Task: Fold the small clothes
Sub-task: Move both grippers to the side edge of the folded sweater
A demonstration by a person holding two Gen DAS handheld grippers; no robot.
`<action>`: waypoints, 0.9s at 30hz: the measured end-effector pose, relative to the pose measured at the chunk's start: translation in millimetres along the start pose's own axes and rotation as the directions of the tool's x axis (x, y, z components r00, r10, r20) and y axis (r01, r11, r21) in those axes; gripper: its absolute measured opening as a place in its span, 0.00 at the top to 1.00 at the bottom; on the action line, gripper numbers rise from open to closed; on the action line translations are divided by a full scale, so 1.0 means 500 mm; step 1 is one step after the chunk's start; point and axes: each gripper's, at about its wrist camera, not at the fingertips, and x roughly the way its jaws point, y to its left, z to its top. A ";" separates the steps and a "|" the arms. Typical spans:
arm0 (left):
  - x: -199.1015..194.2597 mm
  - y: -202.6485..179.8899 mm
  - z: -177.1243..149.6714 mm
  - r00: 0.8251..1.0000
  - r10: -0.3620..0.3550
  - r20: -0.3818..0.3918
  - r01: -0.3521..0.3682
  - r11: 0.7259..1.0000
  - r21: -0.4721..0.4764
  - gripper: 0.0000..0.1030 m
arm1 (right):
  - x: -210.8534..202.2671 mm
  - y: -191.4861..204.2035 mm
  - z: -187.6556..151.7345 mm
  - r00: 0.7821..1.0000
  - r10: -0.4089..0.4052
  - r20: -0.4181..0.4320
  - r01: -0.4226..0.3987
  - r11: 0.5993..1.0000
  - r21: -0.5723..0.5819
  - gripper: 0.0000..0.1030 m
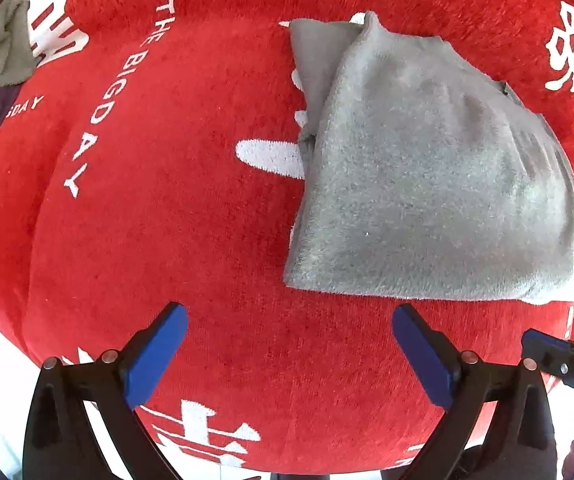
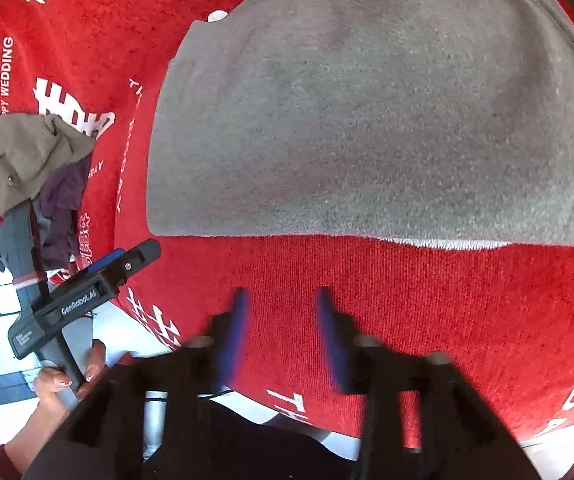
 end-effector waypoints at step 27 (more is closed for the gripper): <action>0.086 -0.015 0.029 0.999 -0.006 -0.050 0.004 0.999 -0.050 0.00 | 0.076 -0.006 0.046 0.976 0.214 -0.046 -0.208 0.972 0.110 0.48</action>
